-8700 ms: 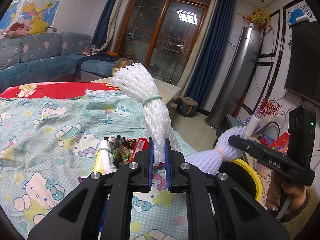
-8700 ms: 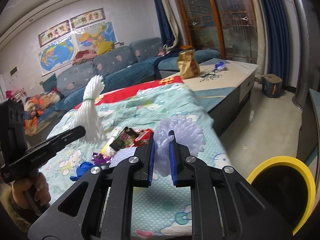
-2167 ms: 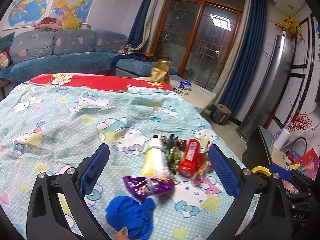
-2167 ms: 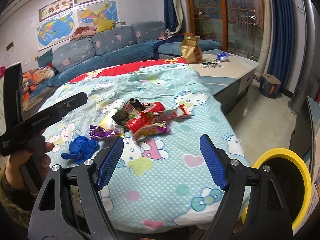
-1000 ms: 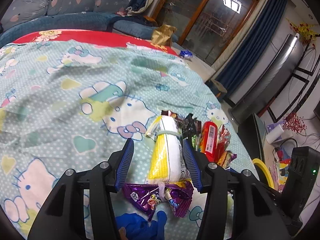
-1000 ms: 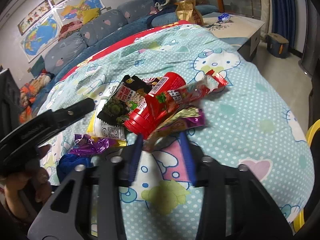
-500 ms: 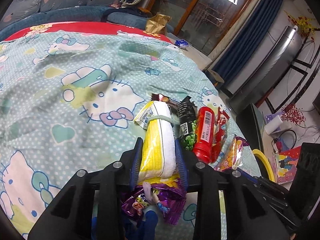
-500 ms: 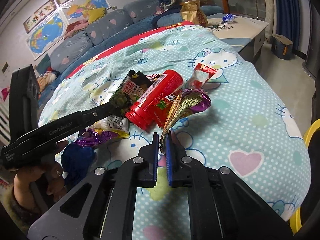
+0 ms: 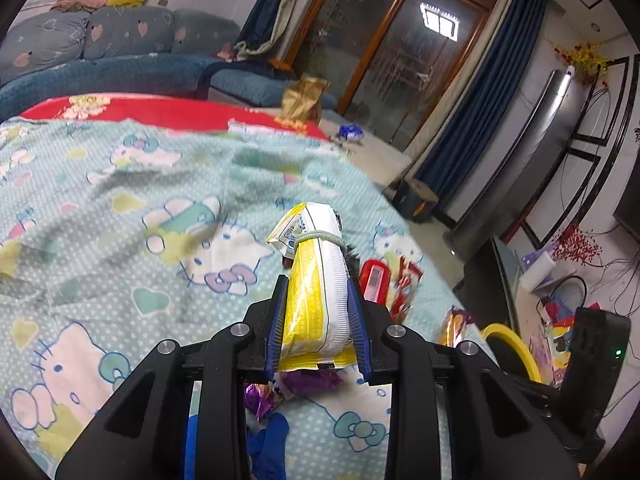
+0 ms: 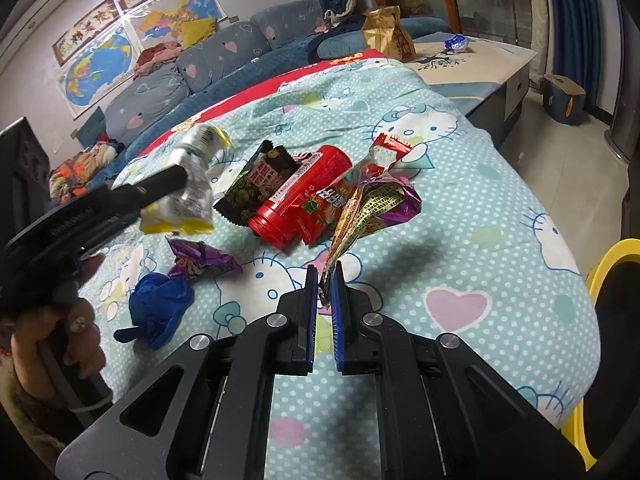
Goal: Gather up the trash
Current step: 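Carry the yellow packet and gold wrapper from the bed toward the yellow bin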
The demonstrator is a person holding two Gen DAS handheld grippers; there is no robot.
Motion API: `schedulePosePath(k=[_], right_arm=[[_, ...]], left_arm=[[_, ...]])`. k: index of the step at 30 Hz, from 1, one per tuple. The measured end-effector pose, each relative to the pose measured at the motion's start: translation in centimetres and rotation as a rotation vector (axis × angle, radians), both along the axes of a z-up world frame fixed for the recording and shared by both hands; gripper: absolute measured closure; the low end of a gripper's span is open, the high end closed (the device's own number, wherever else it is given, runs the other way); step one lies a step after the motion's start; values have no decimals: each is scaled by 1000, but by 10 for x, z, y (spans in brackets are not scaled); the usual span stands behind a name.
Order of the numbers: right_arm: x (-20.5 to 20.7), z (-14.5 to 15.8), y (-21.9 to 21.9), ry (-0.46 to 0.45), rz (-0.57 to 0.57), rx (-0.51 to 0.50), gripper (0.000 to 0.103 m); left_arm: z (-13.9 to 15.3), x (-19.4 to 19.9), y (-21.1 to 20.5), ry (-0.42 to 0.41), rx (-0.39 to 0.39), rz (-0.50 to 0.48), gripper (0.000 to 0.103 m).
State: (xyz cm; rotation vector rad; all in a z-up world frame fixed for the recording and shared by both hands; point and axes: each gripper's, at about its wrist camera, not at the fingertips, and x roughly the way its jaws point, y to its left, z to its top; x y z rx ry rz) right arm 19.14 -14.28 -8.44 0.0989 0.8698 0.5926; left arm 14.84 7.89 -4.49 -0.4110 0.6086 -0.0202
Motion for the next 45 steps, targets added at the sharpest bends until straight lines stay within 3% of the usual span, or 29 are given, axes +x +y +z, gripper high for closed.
schedulePosePath(k=[11, 26, 45], right_arm=[[-13, 17, -3, -47, 33, 1, 99], [-30, 41, -13, -105, 58, 7, 99], [-42, 63, -50, -169, 12, 17, 99]], left_arm=[[30, -19, -8, -77, 9, -17, 75], [49, -34, -28, -132, 15, -71, 75], [54, -38, -63, -154, 37, -162, 75]])
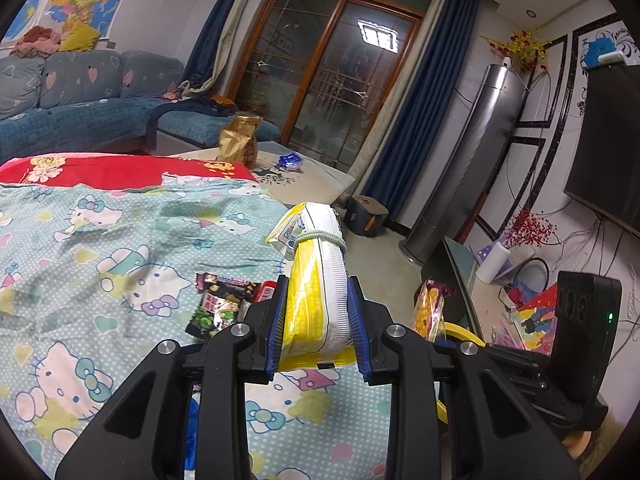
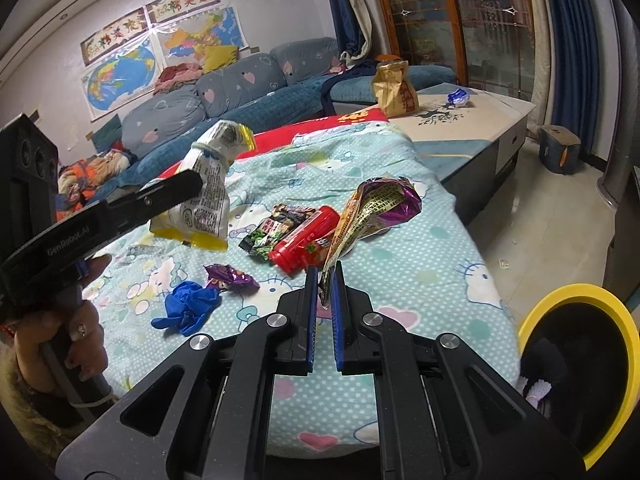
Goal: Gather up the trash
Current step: 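Carry the yellow packet and gold wrapper from the bed toward the yellow bin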
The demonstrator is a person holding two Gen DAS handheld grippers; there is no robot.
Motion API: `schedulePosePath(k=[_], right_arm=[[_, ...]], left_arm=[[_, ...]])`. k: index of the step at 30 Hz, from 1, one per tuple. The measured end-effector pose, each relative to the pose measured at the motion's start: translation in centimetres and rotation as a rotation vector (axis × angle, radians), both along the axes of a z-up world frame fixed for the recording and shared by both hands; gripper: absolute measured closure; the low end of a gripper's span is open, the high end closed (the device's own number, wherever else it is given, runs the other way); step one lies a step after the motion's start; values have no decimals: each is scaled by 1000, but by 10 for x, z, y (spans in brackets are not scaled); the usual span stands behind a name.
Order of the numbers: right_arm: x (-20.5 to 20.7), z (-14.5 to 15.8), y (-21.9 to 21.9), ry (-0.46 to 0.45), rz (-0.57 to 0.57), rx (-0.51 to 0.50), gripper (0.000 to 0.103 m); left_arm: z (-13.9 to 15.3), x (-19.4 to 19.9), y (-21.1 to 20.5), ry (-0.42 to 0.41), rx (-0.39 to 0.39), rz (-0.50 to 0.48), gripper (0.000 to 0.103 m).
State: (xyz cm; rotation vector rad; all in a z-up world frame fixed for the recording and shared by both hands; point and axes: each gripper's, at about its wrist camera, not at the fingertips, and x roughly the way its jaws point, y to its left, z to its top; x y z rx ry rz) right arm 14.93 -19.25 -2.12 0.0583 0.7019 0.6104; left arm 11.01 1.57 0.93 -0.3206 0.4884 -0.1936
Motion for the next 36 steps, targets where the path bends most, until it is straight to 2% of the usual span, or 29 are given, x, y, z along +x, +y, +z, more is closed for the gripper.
schedulePosePath(k=[36], right_arm=[[8, -5, -99, 1, -247, 28, 99]], left_arm=[[-8, 2, -93, 3, 82, -215, 76]])
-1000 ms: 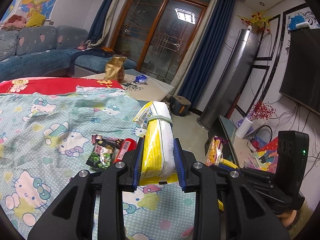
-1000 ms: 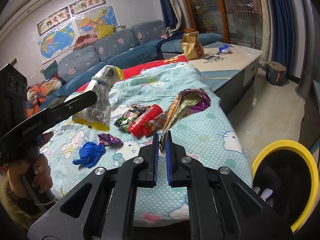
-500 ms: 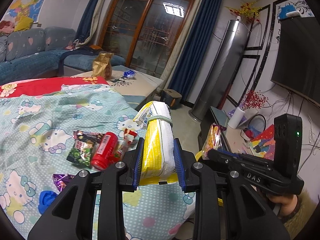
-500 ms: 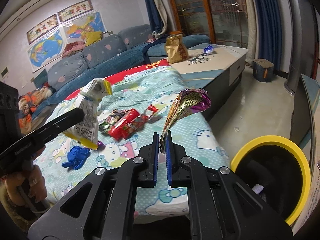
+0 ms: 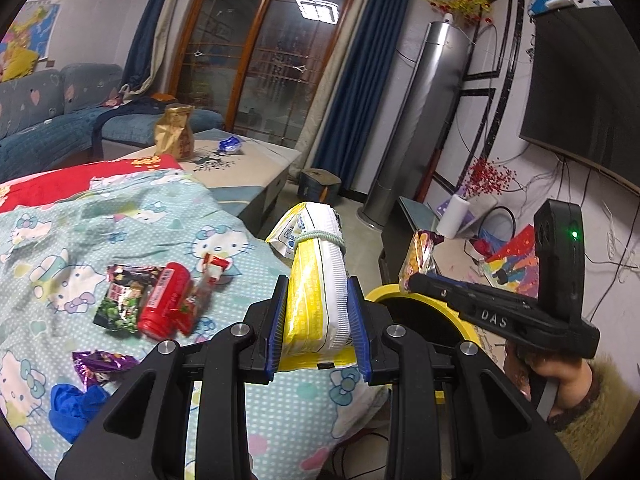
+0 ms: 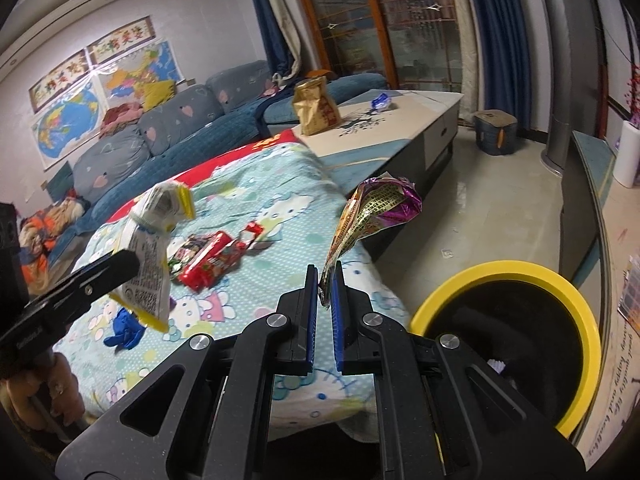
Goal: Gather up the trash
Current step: 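Carry the yellow packet and gold wrapper from the bed toward the yellow bin, then lower both held items into the yellow bin and open both grippers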
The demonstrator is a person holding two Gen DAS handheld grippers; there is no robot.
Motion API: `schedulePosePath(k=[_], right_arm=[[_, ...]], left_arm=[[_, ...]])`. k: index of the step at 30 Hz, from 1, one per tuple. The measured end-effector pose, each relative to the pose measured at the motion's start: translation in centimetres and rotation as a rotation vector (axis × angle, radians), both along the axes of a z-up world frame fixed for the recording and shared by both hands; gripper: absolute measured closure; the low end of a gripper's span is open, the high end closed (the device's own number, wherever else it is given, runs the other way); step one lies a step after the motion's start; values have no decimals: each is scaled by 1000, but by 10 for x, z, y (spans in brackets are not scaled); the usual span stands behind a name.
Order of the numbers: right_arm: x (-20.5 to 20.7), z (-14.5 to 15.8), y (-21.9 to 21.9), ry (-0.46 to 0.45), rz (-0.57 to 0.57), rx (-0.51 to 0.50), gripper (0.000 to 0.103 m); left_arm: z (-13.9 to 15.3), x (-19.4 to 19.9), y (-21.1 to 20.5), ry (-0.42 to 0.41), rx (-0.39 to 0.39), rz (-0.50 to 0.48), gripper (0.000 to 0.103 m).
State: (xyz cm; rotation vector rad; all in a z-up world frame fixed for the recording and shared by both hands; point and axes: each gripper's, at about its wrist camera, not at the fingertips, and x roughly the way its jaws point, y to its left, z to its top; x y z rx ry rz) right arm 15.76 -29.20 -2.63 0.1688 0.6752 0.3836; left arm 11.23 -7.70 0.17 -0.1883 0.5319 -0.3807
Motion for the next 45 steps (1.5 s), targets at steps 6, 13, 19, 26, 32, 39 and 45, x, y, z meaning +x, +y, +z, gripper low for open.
schedulePosePath(k=[6, 13, 19, 26, 32, 39, 45], right_arm=[[3, -3, -23, 9, -51, 15, 99], [0, -9, -43, 18, -100, 24, 99], [3, -13, -61, 34, -139, 31, 99], [6, -19, -82, 50, -194, 29, 99], [8, -25, -102, 66, -243, 35, 99], [10, -35, -122, 98, -288, 42, 99], [11, -47, -139, 125, -322, 42, 99]], left_arm=[[-1, 1, -14, 1, 14, -33, 75], [-4, 1, -34, 2, 33, -81, 75], [-9, 3, -52, 11, 46, -121, 75], [-17, 6, -80, 16, 66, -185, 75], [-26, 7, -108, 21, 91, -251, 75], [-39, 7, -132, 36, 114, -306, 75], [-51, 8, -148, 55, 127, -341, 75]])
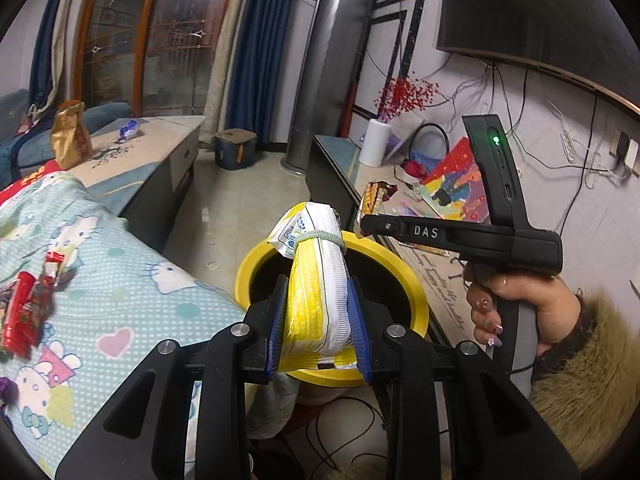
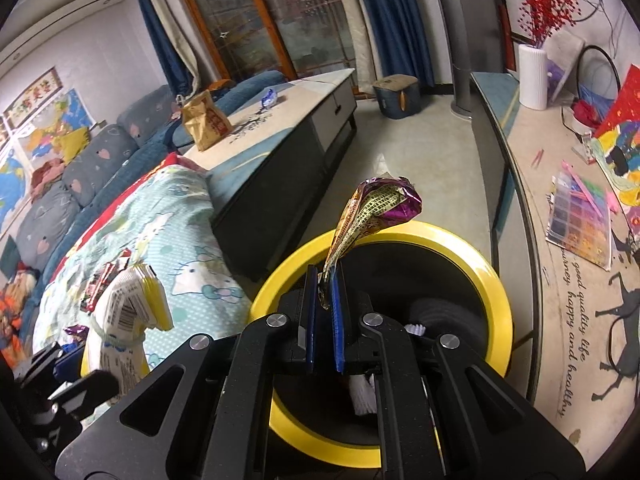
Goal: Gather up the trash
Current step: 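Lower both held items into the yellow bin and open both grippers, then move both open tools back over the wrappers on the bed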
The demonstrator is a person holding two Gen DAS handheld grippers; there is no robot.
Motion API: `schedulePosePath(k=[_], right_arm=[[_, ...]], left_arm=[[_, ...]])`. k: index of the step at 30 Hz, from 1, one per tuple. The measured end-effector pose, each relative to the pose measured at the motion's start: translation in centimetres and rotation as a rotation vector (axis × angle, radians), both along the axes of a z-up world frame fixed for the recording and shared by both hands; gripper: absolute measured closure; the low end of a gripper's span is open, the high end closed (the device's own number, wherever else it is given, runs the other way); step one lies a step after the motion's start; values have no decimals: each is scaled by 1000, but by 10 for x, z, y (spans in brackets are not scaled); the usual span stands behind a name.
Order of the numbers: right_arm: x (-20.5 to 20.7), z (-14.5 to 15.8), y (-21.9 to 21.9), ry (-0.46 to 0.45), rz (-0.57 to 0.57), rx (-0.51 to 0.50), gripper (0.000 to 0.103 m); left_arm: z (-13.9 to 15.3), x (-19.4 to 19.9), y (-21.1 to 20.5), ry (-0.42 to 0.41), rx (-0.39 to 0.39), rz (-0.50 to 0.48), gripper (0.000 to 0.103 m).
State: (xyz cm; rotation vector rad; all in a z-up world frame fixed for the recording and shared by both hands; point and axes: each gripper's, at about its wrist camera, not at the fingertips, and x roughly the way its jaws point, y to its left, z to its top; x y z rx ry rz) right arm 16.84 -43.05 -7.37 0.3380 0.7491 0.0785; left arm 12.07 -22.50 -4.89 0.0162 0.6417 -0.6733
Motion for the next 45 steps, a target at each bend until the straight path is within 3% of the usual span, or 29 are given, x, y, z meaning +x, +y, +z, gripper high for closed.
schedulePosePath(k=[26, 27, 29, 31, 33, 35, 45], right_arm=[[6, -42, -27, 128, -43, 14, 98], [6, -43, -28, 130, -48, 15, 96], [5, -43, -31, 134, -61, 26, 82], [4, -43, -33, 132, -77, 34, 72], [3, -42, -34, 128, -85, 32, 70], [3, -41, -35, 123, -99, 28, 59], [-2, -23, -19, 41, -92, 4, 45]], left_arm=[[-55, 36, -45, 112, 47, -49, 74], [-57, 39, -46, 115, 45, -46, 72], [-58, 42, -47, 108, 40, -42, 49], [-56, 42, -46, 90, 32, -38, 34], [-53, 40, -44, 73, 28, -33, 30], [-49, 36, -41, 55, 30, -18, 20], [-29, 22, -3, 9, 6, 102, 10]])
